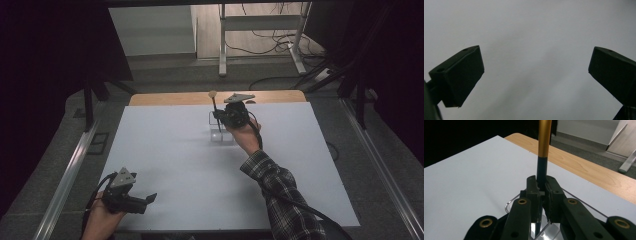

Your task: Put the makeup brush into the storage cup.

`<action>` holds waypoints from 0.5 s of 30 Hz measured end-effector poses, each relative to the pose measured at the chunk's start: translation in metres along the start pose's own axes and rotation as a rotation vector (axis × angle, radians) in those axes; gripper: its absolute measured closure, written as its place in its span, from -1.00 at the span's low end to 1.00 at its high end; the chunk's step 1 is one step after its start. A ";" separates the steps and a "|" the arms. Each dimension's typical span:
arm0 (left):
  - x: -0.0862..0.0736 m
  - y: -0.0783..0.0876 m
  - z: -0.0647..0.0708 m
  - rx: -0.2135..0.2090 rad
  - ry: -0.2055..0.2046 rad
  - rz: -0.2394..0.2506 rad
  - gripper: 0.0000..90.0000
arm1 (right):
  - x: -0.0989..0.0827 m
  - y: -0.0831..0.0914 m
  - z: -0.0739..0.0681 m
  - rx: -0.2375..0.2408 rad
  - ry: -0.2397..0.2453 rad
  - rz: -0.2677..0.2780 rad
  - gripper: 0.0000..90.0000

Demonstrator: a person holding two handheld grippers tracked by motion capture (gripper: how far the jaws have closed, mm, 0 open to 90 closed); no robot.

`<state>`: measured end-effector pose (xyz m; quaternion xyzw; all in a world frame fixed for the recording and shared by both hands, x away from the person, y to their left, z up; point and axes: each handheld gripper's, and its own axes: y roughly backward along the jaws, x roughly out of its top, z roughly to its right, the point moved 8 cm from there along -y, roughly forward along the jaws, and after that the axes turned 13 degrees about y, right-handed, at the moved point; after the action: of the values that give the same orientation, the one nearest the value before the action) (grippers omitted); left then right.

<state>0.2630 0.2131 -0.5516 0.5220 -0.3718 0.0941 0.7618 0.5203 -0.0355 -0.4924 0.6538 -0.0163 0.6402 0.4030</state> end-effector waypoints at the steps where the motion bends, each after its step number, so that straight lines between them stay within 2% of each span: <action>1: 0.000 0.000 0.000 0.000 0.000 0.000 -0.99 | 0.000 0.000 0.000 0.001 0.000 -0.001 0.62; 2: 0.000 0.000 0.000 -0.001 0.001 0.000 -0.99 | 0.000 0.000 0.000 0.001 0.000 -0.001 0.62; 4: 0.000 0.000 0.000 -0.001 0.000 0.000 -0.99 | 0.001 0.000 0.001 -0.003 -0.003 0.006 0.23; 5: 0.000 0.000 0.000 -0.001 0.000 -0.001 -0.98 | 0.003 0.000 0.002 -0.008 -0.007 0.006 -0.06; 6: 0.000 0.000 0.000 -0.002 0.001 -0.001 -0.98 | 0.003 0.000 0.002 -0.008 -0.007 0.006 -0.06; 7: 0.000 0.000 0.000 -0.002 0.000 0.000 -0.99 | 0.005 0.000 0.002 0.002 -0.012 0.010 -0.26; 8: 0.000 0.000 0.000 -0.002 0.000 0.000 -0.99 | 0.005 0.000 0.002 0.002 -0.012 0.010 -0.26; 11: 0.000 0.000 0.000 -0.002 0.001 0.001 -0.99 | 0.008 0.000 0.000 0.021 -0.018 0.008 -0.49; 14: 0.000 0.000 0.000 -0.003 0.003 0.002 -0.99 | 0.009 0.002 -0.002 0.035 -0.017 0.007 -0.57; 15: 0.000 0.000 0.000 -0.003 0.004 0.002 -0.99 | 0.009 0.001 -0.003 0.036 -0.007 -0.011 -0.62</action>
<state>0.2632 0.2133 -0.5514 0.5203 -0.3710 0.0955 0.7632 0.5186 -0.0304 -0.4848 0.6633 -0.0026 0.6359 0.3945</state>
